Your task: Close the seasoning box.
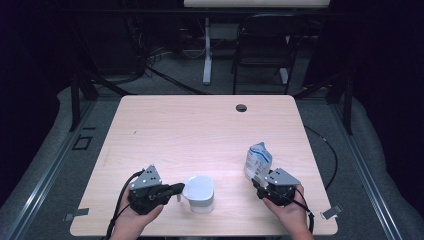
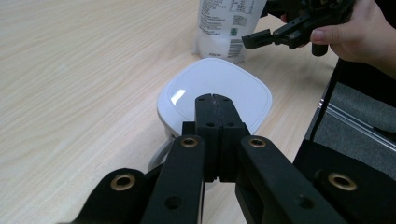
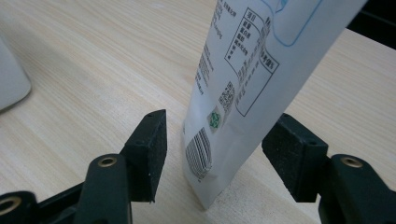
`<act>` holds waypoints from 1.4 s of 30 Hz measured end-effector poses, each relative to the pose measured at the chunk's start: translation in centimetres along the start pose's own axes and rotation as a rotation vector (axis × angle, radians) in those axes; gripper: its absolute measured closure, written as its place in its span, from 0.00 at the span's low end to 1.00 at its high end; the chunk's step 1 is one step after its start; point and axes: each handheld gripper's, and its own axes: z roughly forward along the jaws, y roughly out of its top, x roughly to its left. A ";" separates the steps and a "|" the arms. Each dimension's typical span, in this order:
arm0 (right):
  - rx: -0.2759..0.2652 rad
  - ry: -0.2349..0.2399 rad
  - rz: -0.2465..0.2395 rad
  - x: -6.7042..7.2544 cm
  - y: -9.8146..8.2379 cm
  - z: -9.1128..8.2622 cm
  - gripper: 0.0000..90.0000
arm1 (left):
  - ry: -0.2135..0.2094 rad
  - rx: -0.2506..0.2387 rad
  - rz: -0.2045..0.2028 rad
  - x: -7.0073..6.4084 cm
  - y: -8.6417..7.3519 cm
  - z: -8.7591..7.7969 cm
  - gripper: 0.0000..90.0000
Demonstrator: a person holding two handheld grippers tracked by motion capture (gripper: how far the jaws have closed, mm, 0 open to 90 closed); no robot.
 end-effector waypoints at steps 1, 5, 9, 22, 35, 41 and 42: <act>0.000 -0.001 -0.002 0.0 0.0 0.0 0.44 | 0.002 -0.004 -0.004 0.1 0.0 -0.2 1.00; -0.010 -0.006 -0.005 0.0 0.0 -0.1 0.45 | 0.013 -0.021 -0.020 0.5 0.1 -1.0 1.00; -0.014 -0.009 0.003 -0.2 0.1 -0.3 0.44 | 0.038 -0.048 -0.039 1.1 0.2 -2.2 1.00; -0.003 0.001 0.005 -0.2 0.0 -0.2 0.43 | 0.149 -0.102 -0.160 5.7 -1.7 -5.0 1.00; -0.008 0.001 0.007 -0.2 0.0 -0.3 0.44 | 0.301 -0.065 -0.257 9.2 -4.6 -5.2 1.00; 0.005 -0.002 -0.006 0.0 0.0 -0.2 0.44 | 0.331 -0.044 -0.297 10.5 -6.0 -4.9 1.00; 0.004 0.001 -0.004 0.0 0.0 -0.2 0.44 | 0.340 -0.035 -0.299 10.7 -6.3 -4.9 1.00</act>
